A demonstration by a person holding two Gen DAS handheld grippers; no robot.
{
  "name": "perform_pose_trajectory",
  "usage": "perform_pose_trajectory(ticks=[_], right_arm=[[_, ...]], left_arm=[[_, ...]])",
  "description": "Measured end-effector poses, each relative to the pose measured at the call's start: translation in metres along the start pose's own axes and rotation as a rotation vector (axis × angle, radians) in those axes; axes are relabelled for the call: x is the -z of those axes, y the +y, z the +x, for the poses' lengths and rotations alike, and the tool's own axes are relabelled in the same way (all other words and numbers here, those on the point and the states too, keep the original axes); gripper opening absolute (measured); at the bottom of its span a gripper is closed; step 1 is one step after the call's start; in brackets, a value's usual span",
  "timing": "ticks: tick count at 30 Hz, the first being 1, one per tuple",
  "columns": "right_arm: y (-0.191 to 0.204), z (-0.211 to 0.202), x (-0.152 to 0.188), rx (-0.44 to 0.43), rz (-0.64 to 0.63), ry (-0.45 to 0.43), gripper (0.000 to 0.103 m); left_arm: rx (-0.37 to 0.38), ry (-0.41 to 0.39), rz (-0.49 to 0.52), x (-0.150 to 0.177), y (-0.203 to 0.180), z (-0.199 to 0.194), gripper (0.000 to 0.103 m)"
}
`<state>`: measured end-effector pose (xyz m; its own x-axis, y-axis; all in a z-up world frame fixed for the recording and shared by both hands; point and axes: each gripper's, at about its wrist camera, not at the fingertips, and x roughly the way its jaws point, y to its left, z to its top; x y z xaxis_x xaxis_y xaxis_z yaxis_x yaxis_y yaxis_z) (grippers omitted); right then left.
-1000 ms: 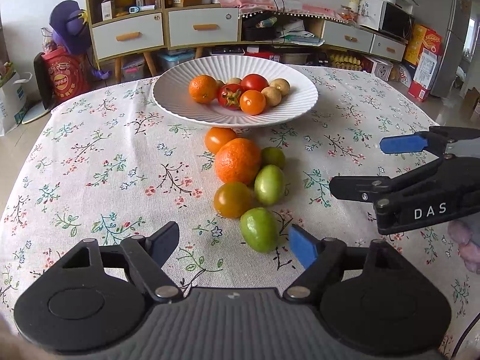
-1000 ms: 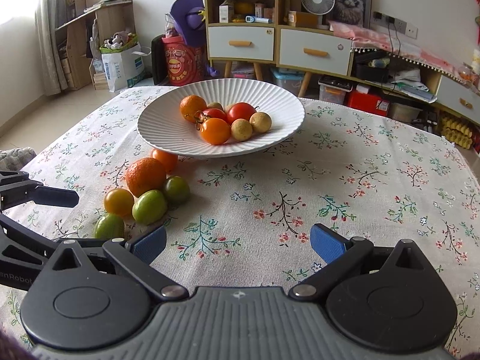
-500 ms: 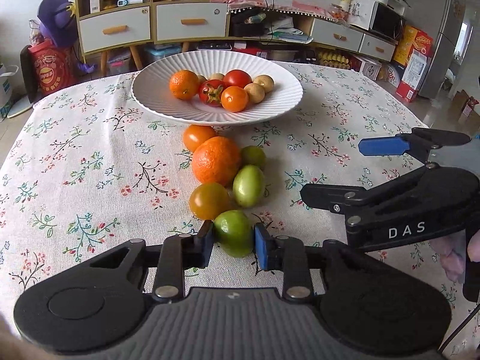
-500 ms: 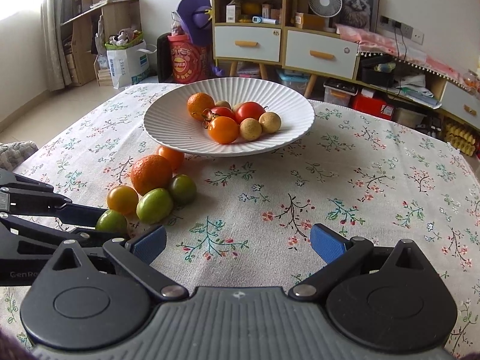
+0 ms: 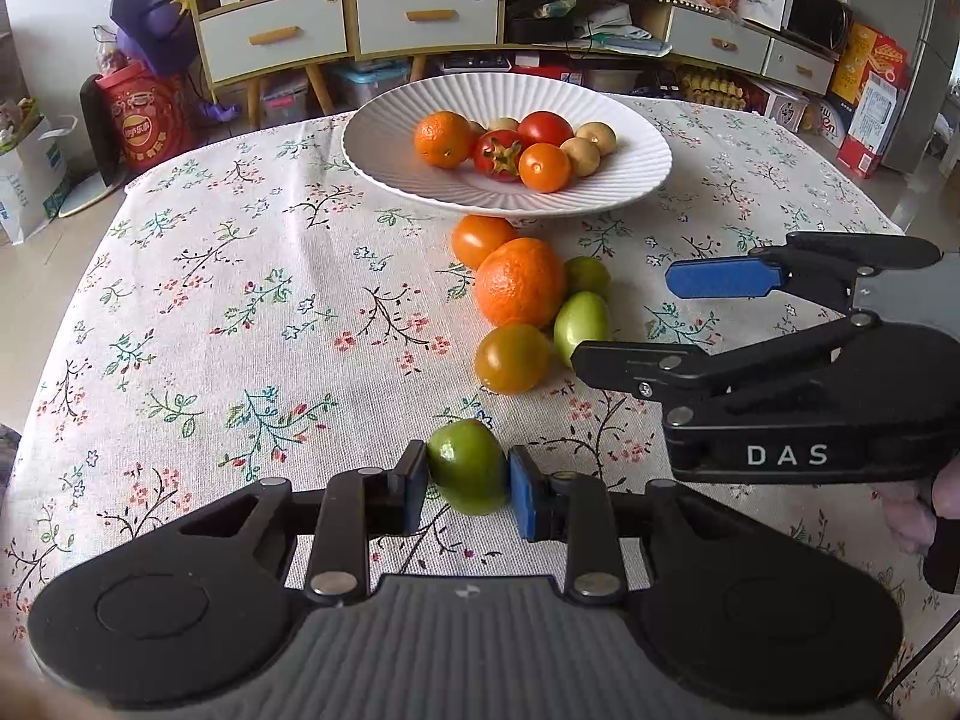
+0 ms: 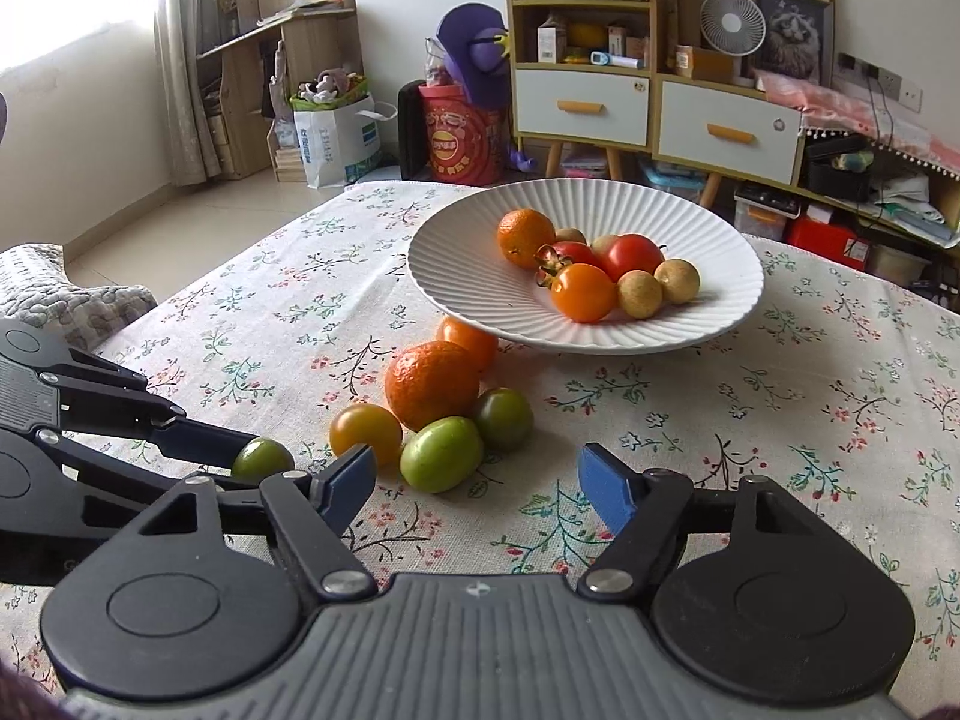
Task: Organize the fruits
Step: 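Close the left tool on a green tomato while the right tool grasps another green tomato, then carry both green tomatoes over the white bowl with both tools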
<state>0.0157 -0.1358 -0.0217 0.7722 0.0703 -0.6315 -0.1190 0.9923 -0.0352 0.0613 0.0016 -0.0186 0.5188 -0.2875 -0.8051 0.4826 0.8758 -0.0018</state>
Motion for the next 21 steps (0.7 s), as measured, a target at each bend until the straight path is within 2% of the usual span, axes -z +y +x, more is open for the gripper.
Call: perform_pose_trajectory(ticks=[2,7,12,14,21], right_arm=[[0.004,0.005,-0.001,0.004,-0.007,0.005,0.055],[0.004,0.014,-0.002,-0.007,-0.008,0.022,0.044],[0.004,0.017,-0.001,-0.019,-0.003,0.029,0.039],[0.003,0.017,-0.002,-0.035,0.003,0.031,0.032],[0.005,0.015,-0.001,-0.039,-0.011,0.041,0.032]], left_arm=[[0.003,0.006,-0.008,0.001,0.002,-0.001,0.023],[0.005,0.013,-0.018,0.004,0.007,-0.004,0.023],[0.007,0.016,-0.019,0.004,0.008,-0.005,0.023],[0.006,0.016,-0.019,0.004,0.008,-0.005,0.023],[0.003,0.016,-0.015,0.003,0.008,-0.004,0.023]])
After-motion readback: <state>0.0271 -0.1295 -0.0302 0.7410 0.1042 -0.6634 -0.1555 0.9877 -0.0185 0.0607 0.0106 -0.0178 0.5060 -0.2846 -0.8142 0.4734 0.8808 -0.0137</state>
